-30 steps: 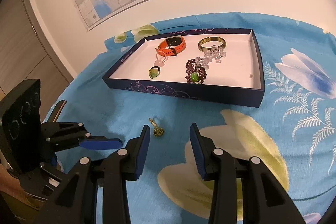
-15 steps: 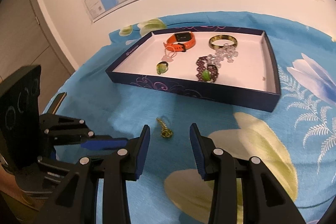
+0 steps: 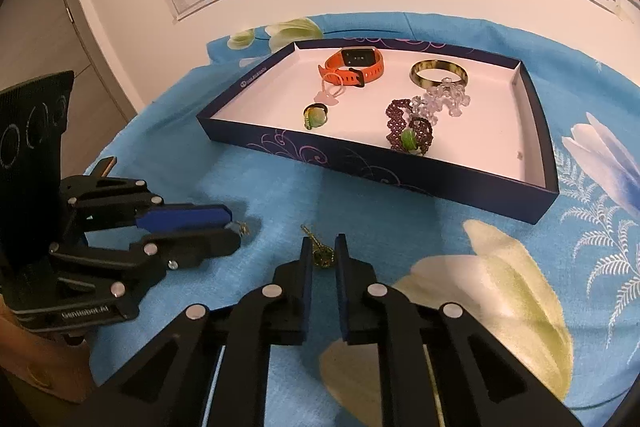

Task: Organize jewelry
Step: 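Grasp the silver ring with the left tool while the right tool grasps the gold ring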

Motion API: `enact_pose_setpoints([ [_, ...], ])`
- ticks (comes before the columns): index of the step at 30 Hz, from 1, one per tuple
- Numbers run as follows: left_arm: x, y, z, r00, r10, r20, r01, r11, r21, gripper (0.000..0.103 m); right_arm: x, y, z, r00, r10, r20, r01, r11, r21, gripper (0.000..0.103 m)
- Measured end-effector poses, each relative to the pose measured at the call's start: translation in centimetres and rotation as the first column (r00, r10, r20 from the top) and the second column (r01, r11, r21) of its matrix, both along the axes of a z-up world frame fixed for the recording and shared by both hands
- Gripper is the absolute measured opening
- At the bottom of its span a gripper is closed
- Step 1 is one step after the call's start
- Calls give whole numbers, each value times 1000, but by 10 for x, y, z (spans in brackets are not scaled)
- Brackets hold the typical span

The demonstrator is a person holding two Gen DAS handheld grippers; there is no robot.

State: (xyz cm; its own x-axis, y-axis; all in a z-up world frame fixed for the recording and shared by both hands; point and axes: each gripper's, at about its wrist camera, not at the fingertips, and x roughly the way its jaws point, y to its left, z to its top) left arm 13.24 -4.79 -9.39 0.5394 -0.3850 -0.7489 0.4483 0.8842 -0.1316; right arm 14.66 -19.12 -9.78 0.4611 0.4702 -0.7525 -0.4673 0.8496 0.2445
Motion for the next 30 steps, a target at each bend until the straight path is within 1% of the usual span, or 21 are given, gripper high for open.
enact_pose_setpoints([
  [1, 1, 1, 0, 1000, 2, 1, -2, 1000, -2, 18, 0, 0, 0, 1000, 0, 2, 0, 1000, -1, 4],
  [2, 2, 1, 1, 1000, 5, 2, -5, 1000, -2, 18, -1, 0, 0, 1000, -1, 4, 1, 1000, -3, 3],
  [4, 3, 3, 2, 1000, 11, 4, -11, 1000, -5, 18, 0, 0, 1, 1000, -3, 10, 3, 1000, -2, 2],
  [9, 6, 9, 6, 1000, 24, 14, -23, 1000, -16, 18, -2, -4, 6, 1000, -14, 23, 14, 1000, 22, 2],
  [18, 13, 12, 23, 997, 42, 59, -41, 999, -32, 18, -1, -13, 26, 997, -33, 68, 28, 997, 68, 2],
  [30, 24, 13, 38, 993, 59, 103, -54, 997, -47, 18, 13, -19, 41, 993, -60, 103, 51, 995, 83, 2],
])
